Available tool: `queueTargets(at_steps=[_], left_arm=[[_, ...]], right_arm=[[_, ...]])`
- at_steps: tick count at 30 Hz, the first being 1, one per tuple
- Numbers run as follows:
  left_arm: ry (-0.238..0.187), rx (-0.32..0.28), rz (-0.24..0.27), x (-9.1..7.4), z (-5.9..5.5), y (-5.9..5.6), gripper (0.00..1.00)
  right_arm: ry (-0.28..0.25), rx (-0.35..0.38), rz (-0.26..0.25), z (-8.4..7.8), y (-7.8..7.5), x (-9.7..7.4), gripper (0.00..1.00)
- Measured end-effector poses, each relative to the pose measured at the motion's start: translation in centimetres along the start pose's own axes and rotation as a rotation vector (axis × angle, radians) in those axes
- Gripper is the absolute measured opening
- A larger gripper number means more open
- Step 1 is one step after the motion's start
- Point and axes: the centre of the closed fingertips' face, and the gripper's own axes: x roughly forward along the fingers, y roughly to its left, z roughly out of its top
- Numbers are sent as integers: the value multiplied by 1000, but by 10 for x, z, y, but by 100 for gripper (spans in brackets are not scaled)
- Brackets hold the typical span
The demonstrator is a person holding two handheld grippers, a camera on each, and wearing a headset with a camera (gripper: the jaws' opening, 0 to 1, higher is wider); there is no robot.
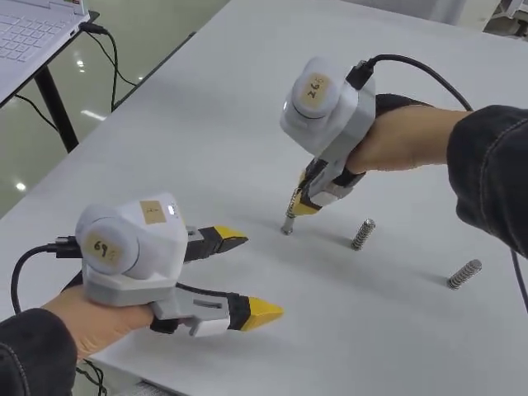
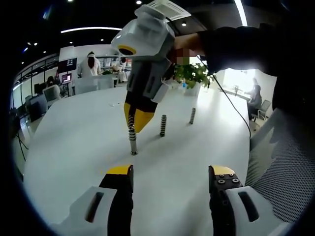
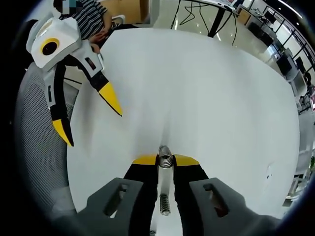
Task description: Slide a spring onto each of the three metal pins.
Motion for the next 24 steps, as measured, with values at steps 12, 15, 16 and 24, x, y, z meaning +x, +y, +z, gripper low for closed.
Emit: queueTargets(at_steps=[12, 15, 16, 24], left_arm=[[1, 2, -5, 2, -1, -1, 60], [2, 3, -7, 2, 0, -1, 60], [1, 4, -8, 2, 0, -1, 60], [5, 5, -11, 3, 0, -2, 59]], right_arm=[[50, 19, 6, -23, 5, 0, 12], [56, 26, 9, -26, 6, 0, 12], [58, 27, 9, -28, 7, 0, 12], [68, 49, 14, -36, 7, 5, 13]])
